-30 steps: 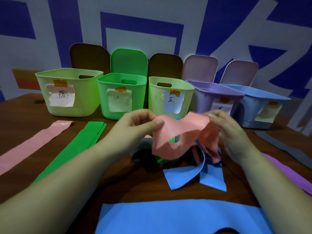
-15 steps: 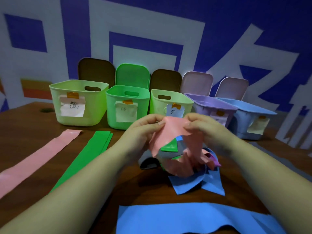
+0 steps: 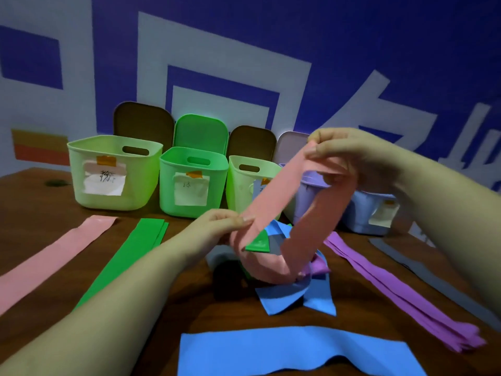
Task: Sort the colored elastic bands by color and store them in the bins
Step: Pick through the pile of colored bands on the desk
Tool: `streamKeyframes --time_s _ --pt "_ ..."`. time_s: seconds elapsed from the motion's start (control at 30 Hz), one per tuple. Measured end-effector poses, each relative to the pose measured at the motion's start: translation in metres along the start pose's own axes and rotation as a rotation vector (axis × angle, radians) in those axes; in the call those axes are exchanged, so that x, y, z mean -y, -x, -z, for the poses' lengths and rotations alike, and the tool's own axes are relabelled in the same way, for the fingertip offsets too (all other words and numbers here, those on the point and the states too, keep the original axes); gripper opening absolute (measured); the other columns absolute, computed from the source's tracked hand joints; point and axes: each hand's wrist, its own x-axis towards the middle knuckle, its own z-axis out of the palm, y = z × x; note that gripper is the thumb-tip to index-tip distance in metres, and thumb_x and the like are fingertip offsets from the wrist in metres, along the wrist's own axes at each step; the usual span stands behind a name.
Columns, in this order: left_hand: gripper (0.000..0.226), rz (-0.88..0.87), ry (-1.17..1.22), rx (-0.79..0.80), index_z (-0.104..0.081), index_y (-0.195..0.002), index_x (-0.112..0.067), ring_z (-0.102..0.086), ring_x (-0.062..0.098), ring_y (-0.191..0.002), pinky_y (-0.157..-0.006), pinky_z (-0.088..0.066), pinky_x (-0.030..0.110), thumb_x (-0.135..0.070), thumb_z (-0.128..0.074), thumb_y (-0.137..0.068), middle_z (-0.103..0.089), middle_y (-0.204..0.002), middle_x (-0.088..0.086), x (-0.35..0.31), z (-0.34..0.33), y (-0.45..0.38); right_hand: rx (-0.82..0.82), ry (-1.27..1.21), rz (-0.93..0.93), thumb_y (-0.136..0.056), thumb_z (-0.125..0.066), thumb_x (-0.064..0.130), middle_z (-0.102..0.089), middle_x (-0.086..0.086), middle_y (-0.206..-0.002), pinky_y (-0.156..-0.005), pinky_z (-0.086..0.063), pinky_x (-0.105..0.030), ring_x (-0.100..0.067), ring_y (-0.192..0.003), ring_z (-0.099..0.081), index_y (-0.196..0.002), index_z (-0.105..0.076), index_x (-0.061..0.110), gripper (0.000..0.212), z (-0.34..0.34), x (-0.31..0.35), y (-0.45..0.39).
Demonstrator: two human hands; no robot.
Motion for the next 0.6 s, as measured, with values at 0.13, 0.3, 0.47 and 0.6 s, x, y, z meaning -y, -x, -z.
streamKeyframes --time_s 0.13,0.3,0.47,0.6 --pt "0.019 0.134 0.262 -0.014 -0.070 -0.073 -0.007 -0.061 0.013 -0.051 -0.051 -0.052 0.020 -0.023 -0.063 -0.066 -0.065 -0.062 0.007 0.000 -0.002 -0.003 -0.092 -0.147 -0.084 -0.078 -0.059 0.024 -0.053 0.006 -0.048 -0.037 -0.035 -0.013 -0.004 -0.038 -0.047 -0.068 -0.053 0.018 0.013 0.009 -0.007 0.010" --pt "0.020 0.217 0.094 0.069 -0.064 -0.063 -0.011 -0.052 0.009 -0.043 -0.043 -0.044 0.017 -0.028 -0.071 -0.071 -0.053 -0.051 0.001 0.002 -0.008 0.003 -0.230 -0.127 -0.073 -0.083 -0.057 0.021 -0.050 0.005 -0.046 -0.039 -0.032 -0.016 -0.006 -0.040 -0.044 -0.070 -0.051 0.015 0.016 0.021 -0.007 0.012" --pt "0.030 0.149 -0.024 -0.100 -0.066 -0.062 -0.013 -0.050 0.017 -0.049 -0.046 -0.038 0.021 -0.041 -0.072 -0.057 -0.054 -0.054 0.004 0.004 0.000 0.001 -0.337 -0.062 -0.048 -0.090 -0.052 0.016 -0.037 0.000 -0.048 -0.037 -0.027 -0.017 -0.010 -0.041 -0.031 -0.065 -0.051 0.013 0.025 0.045 -0.009 0.013" --pt "0.043 0.103 -0.055 -0.313 -0.069 -0.063 -0.014 -0.055 0.015 -0.051 -0.048 -0.043 0.019 -0.056 -0.077 -0.058 -0.059 -0.056 0.000 0.001 0.006 -0.002 -0.405 0.184 -0.128 -0.087 -0.060 0.019 -0.043 -0.004 -0.061 -0.041 -0.034 -0.018 -0.012 -0.049 -0.042 -0.068 -0.056 0.012 0.021 0.052 -0.019 0.021"
